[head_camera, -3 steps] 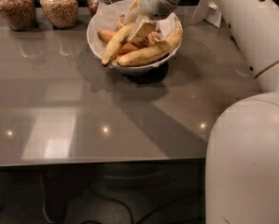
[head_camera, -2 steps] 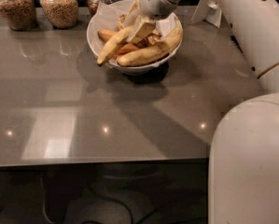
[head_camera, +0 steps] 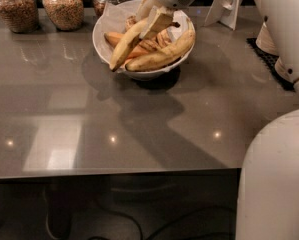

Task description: Pick banana from white bowl

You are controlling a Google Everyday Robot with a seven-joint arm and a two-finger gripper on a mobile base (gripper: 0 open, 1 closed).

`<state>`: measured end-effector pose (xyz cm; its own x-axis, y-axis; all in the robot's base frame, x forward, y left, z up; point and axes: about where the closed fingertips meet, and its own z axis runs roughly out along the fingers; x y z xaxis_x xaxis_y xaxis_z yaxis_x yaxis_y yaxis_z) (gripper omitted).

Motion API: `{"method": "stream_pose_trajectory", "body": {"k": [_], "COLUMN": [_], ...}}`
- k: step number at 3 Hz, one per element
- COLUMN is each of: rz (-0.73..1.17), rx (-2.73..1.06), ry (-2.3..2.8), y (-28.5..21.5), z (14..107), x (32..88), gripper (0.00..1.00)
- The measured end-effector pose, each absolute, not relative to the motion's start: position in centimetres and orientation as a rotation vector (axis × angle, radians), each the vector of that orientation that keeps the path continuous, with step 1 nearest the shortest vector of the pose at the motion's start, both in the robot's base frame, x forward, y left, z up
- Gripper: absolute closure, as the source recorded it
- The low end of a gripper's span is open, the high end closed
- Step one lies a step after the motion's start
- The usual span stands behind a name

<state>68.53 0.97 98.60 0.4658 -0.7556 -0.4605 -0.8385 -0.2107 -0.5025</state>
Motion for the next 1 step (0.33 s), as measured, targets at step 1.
{"method": "stream_pose_trajectory", "body": {"k": [1], "rz": [0.141], "rx": [-1.946], "ry": [1.313], "y": [-0.63], "z": [101.23], "x": [67.08], "gripper": [1.0]}}
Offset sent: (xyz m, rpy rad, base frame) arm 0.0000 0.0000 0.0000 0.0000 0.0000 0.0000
